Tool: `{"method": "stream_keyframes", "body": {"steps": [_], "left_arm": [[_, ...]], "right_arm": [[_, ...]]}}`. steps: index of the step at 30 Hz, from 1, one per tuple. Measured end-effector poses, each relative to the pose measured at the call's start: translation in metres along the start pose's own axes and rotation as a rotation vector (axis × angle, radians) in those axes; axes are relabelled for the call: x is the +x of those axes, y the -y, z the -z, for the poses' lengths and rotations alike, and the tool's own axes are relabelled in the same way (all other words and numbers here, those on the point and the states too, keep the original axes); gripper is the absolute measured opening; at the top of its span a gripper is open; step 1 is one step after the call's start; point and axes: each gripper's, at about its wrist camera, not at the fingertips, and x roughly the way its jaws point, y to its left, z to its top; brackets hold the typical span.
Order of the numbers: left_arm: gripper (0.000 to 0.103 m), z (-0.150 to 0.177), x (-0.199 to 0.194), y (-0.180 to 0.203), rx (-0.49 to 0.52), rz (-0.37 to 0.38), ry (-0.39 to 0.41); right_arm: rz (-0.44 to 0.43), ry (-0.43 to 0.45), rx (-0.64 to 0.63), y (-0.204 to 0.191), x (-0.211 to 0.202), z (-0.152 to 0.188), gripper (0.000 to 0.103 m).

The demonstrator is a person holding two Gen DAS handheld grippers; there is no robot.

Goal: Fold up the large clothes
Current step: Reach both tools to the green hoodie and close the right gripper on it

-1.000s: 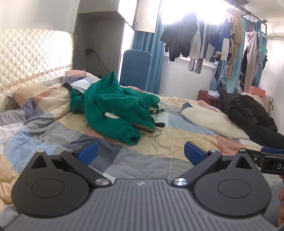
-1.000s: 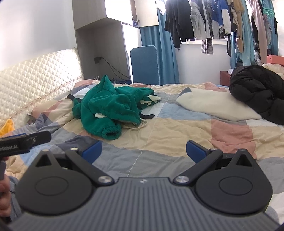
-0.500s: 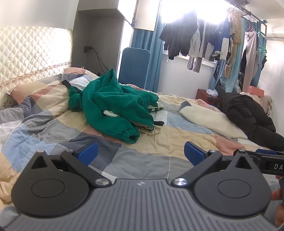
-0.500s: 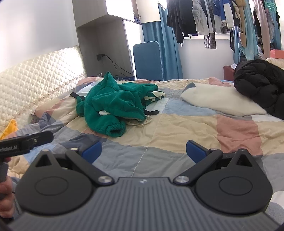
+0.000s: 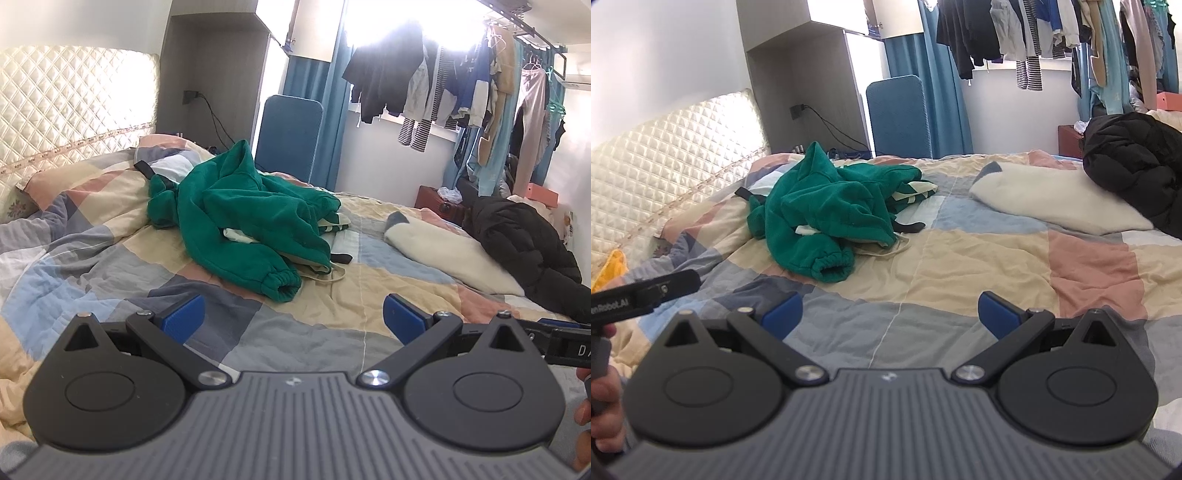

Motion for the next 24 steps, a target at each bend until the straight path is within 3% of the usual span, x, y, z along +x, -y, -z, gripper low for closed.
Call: {"method": "stream_keyframes", "body": {"steps": [24], "left_arm": [[0.103, -0.055, 0.125, -0.033, -0.049, -0.045, -0.091]], "right_arm": [[-0.005, -0.081, 0.024, -0.003, 0.102, -0.054, 0.103]]}}
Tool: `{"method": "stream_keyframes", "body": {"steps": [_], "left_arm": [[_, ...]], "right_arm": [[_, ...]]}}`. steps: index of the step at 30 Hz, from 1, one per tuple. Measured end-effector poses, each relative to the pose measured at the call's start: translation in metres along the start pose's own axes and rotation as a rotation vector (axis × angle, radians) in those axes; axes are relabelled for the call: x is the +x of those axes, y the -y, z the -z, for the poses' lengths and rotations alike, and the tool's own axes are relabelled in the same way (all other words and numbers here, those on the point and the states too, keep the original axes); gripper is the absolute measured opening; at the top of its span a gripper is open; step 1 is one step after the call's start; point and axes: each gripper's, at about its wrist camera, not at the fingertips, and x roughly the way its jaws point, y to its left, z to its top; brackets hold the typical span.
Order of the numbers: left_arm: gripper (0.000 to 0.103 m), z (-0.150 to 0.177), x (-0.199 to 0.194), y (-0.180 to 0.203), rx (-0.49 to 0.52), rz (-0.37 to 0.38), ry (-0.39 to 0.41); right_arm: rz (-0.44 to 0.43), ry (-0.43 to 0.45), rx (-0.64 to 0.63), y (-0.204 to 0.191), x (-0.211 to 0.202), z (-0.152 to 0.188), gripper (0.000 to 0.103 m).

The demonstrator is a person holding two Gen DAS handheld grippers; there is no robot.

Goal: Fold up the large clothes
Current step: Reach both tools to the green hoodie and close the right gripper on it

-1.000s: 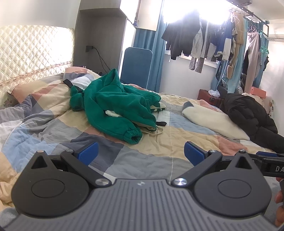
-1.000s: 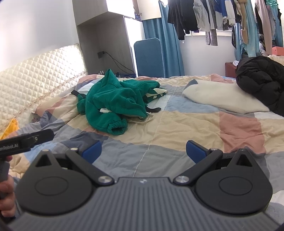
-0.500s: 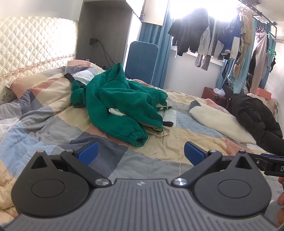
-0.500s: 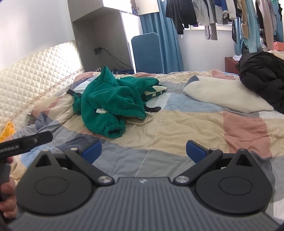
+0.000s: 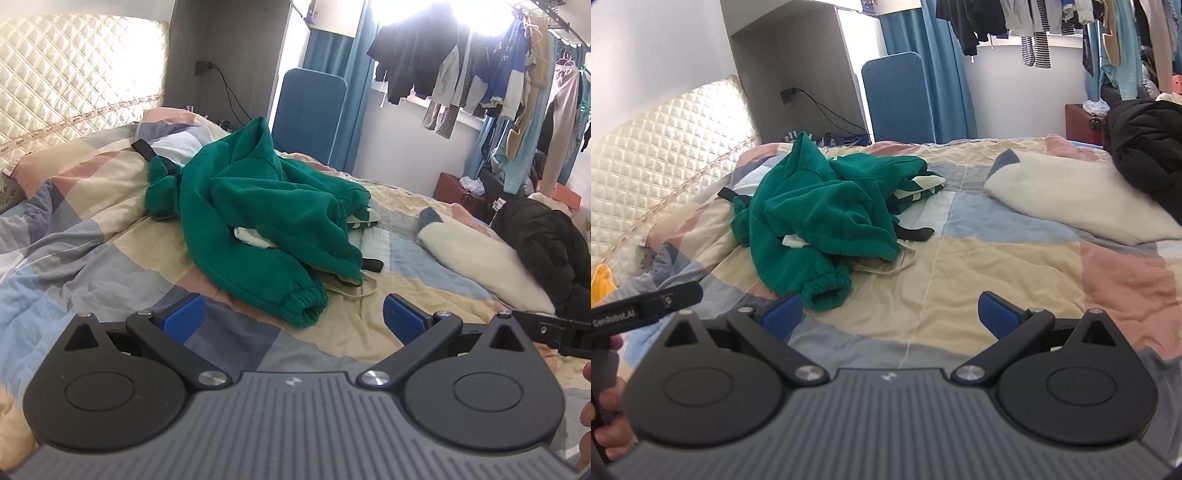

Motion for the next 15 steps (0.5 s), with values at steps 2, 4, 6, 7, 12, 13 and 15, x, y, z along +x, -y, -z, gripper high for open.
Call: {"method": "stream_keyframes", "body": {"steps": [2, 4, 6, 7, 12, 13, 15], "left_arm": [[0.103, -0.006, 0.017, -0.003, 0.0, -0.006, -0.008], [0.103, -0.011, 0.033, -0.006, -0.001, -0.007, -0.006], [0.103, -0.013, 0.054, -0.011, -0.004, -0.01, -0.004], [0.103, -0.014, 0.066, -0.014, -0.006, -0.01, -0.003], [0.103, -0.007, 0.13, -0.032, -0.006, -0.033, -0.018], [0.103, -0.004, 0.141, -0.037, -0.015, -0.03, -0.024], [0.103, 0.002, 0.163, -0.048, -0.041, -0.02, -0.039]], "right_arm": [[-0.006, -0.007, 0.005, -0.001, 0.012, -0.005, 0.103], [-0.013, -0.016, 0.007, -0.003, 0.027, -0.01, 0.103], [-0.022, -0.025, 0.008, -0.005, 0.045, -0.014, 0.103], [-0.027, -0.027, 0.008, -0.007, 0.054, -0.016, 0.103], [-0.076, -0.024, -0.007, -0.013, 0.105, -0.016, 0.103], [-0.087, -0.024, -0.01, -0.014, 0.116, -0.015, 0.103], [-0.109, -0.021, -0.011, -0.015, 0.137, -0.013, 0.103]]}}
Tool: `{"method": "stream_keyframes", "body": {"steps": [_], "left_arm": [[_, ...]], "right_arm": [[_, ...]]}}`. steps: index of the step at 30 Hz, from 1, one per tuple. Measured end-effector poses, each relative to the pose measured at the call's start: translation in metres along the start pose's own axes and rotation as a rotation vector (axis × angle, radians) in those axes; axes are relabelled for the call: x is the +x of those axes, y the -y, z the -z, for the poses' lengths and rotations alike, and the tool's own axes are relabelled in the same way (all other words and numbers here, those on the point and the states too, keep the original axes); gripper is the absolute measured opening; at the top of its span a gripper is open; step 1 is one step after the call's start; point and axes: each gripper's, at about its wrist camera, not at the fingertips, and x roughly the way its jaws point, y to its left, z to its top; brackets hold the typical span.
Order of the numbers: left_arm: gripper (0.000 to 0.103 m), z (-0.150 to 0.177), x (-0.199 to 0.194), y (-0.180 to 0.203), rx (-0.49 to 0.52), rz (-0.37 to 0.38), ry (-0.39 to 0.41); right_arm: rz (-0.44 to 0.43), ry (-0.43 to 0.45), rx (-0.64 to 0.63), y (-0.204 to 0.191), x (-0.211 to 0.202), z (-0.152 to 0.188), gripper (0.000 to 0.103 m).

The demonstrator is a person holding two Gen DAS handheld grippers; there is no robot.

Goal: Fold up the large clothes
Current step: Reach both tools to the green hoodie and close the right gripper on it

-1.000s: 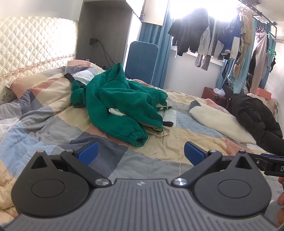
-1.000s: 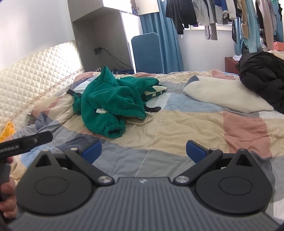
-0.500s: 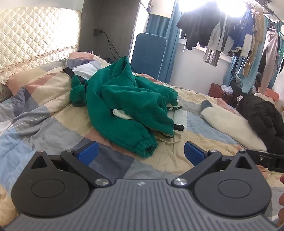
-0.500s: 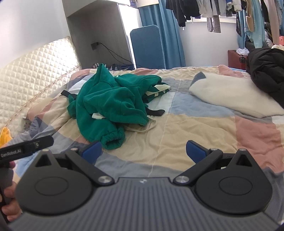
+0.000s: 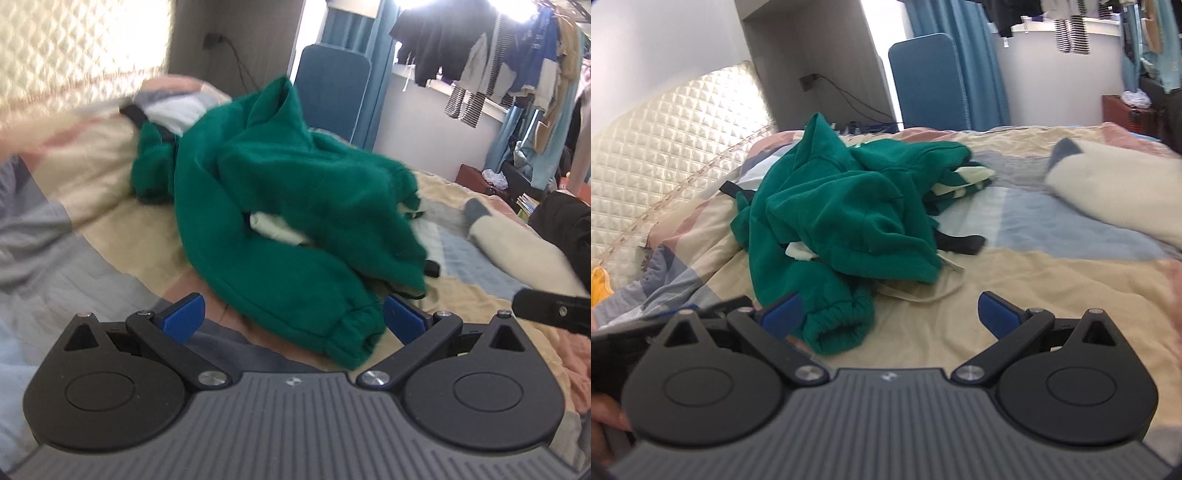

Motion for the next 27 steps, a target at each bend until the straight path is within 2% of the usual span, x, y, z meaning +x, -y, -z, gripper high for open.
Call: {"method": "stream_keyframes", "body": {"steps": [4, 7, 8, 11, 12, 13, 17, 19, 22, 24, 27], "left_arm": [[0.103, 0.007, 0.04, -0.022, -0.046, -0.006, 0.001], [0.103, 0.009, 0.069, -0.038, -0.118, 0.004, 0.003], [0.103, 0.011, 0.078, -0.043, -0.129, 0.014, 0.007], [0.103, 0.015, 0.096, -0.057, -0.178, 0.024, 0.011], [0.103, 0.014, 0.101, -0.062, -0.203, 0.037, 0.01], [0.103, 0.014, 0.104, -0.067, -0.229, 0.053, 0.017], [0.103, 0.018, 0.112, -0.082, -0.298, 0.076, 0.038], [0.103, 0.019, 0.116, -0.084, -0.31, 0.072, 0.033], [0.103, 0.02, 0.111, -0.084, -0.316, 0.082, 0.042], [0.103, 0.021, 0.104, -0.083, -0.312, 0.083, 0.06], [0.103, 0.023, 0.092, -0.08, -0.293, 0.085, 0.078]], "right_arm": [[-0.023, 0.02, 0.007, 0.004, 0.044, 0.0, 0.103], [-0.034, 0.041, -0.008, 0.004, 0.079, 0.0, 0.102], [-0.039, 0.046, 0.002, 0.006, 0.089, -0.001, 0.098], [-0.073, 0.086, 0.004, 0.01, 0.112, 0.001, 0.095], [-0.102, 0.105, 0.0, 0.011, 0.116, 0.003, 0.088], [-0.12, 0.121, -0.003, 0.012, 0.12, 0.006, 0.086], [-0.143, 0.145, -0.021, 0.014, 0.141, 0.01, 0.085], [-0.131, 0.124, -0.047, 0.011, 0.151, 0.011, 0.081], [-0.131, 0.096, -0.078, 0.007, 0.159, 0.013, 0.058], [-0.138, 0.086, -0.102, 0.002, 0.155, 0.014, 0.029], [-0.149, 0.104, -0.115, -0.004, 0.136, 0.011, 0.02]]}}
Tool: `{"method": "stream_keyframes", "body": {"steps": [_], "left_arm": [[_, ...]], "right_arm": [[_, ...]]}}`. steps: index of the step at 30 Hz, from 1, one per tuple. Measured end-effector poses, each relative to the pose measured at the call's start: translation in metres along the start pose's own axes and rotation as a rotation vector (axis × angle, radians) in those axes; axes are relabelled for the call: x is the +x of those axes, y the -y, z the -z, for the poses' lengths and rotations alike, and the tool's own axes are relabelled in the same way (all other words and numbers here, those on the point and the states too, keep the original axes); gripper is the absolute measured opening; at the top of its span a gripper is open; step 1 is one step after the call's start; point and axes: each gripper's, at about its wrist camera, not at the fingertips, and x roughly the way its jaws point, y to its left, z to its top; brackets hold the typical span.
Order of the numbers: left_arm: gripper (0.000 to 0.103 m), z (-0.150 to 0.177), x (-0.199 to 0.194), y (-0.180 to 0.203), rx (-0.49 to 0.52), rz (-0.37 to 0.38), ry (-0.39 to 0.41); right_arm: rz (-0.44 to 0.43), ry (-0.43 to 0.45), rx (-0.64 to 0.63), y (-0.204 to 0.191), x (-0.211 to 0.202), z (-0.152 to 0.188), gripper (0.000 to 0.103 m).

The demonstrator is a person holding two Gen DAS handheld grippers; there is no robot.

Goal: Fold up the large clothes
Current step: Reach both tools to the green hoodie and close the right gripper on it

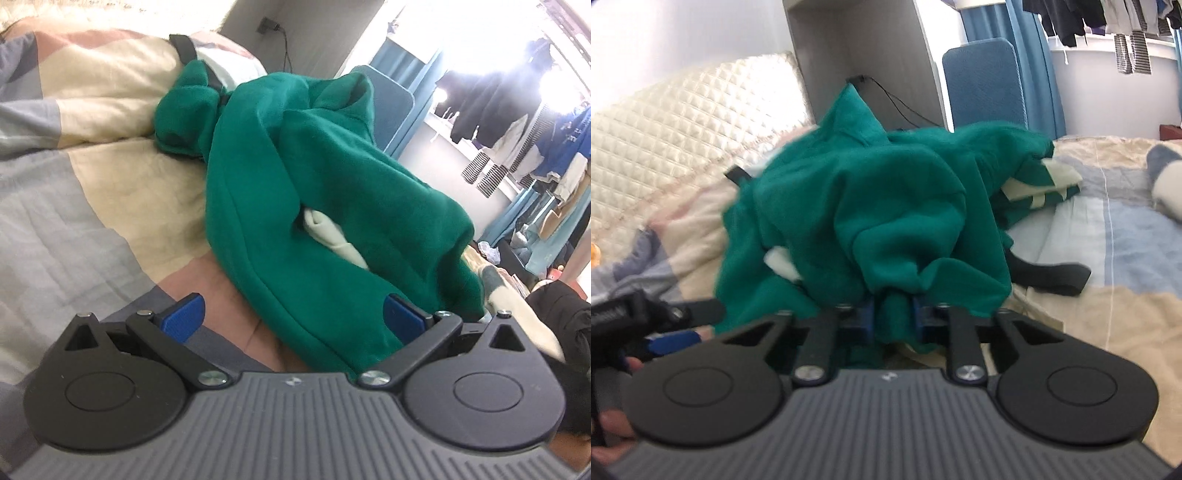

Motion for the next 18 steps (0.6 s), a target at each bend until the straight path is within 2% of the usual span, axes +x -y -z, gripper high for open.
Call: {"method": "stream_keyframes", "body": {"steps": [8, 14, 18], "left_arm": [[0.103, 0.002, -0.044, 0.005, -0.018, 0.01, 0.05], [0.103, 0.005, -0.096, 0.027, 0.039, 0.015, 0.134], [0.103, 0.005, -0.142, 0.044, 0.051, 0.06, 0.166]], "right_arm": [[-0.037, 0.133, -0.086, -0.03, -0.079, -0.022, 0.017], [-0.037, 0.211, -0.112, -0.044, -0.148, -0.031, 0.016], [-0.036, 0.253, -0.113, -0.043, -0.195, -0.028, 0.016]]}}
